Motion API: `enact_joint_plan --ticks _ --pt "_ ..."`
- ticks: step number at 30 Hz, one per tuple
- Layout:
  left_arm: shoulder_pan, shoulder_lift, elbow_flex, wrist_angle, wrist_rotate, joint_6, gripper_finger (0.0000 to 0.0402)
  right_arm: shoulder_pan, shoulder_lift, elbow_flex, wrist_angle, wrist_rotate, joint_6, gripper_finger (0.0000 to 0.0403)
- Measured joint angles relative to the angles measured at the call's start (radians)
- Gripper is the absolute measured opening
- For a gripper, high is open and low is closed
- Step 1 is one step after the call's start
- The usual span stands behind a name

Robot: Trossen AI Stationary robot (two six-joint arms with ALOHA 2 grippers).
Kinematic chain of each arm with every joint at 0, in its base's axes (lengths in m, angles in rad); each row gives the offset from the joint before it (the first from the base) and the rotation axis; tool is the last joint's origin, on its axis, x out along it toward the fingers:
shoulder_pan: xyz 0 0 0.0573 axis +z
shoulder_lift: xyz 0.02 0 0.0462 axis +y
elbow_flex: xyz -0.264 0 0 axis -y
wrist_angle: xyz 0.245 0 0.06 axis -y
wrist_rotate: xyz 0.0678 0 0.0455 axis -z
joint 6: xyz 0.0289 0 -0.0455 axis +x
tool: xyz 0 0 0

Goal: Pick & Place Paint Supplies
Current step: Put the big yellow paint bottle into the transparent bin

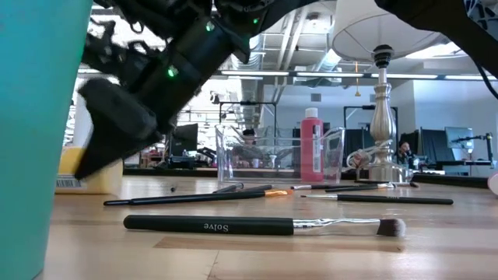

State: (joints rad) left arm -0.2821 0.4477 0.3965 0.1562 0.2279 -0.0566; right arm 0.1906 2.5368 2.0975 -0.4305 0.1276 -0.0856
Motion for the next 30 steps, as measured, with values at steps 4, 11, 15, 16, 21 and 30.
enact_joint_plan --ticks 4,11,15,16,21,30 --pt "0.0 0.0 0.0 0.0 0.0 0.0 0.0241 -0.007 0.0 0.002 0.033 0.001 0.005 0.0264" --pt "0.0 0.0 0.0 0.001 -0.011 0.0 0.0241 -0.007 0.002 0.003 0.159 0.001 0.001 0.0265" --pt "0.0 0.0 0.0 0.002 -0.011 0.0 0.0241 -0.011 0.004 0.003 0.163 0.001 0.0 0.0265" --pt "0.0 0.0 0.0 0.002 -0.012 0.0 0.0241 -0.014 0.004 0.003 0.163 0.001 0.0 0.0265" --pt "0.0 0.0 0.0 0.002 -0.013 0.0 0.0241 -0.028 0.005 0.003 0.19 0.001 0.0 0.0265" --pt "0.0 0.0 0.0 0.006 -0.014 0.0 0.0241 -0.025 0.029 0.004 0.157 -0.025 0.022 0.0265"
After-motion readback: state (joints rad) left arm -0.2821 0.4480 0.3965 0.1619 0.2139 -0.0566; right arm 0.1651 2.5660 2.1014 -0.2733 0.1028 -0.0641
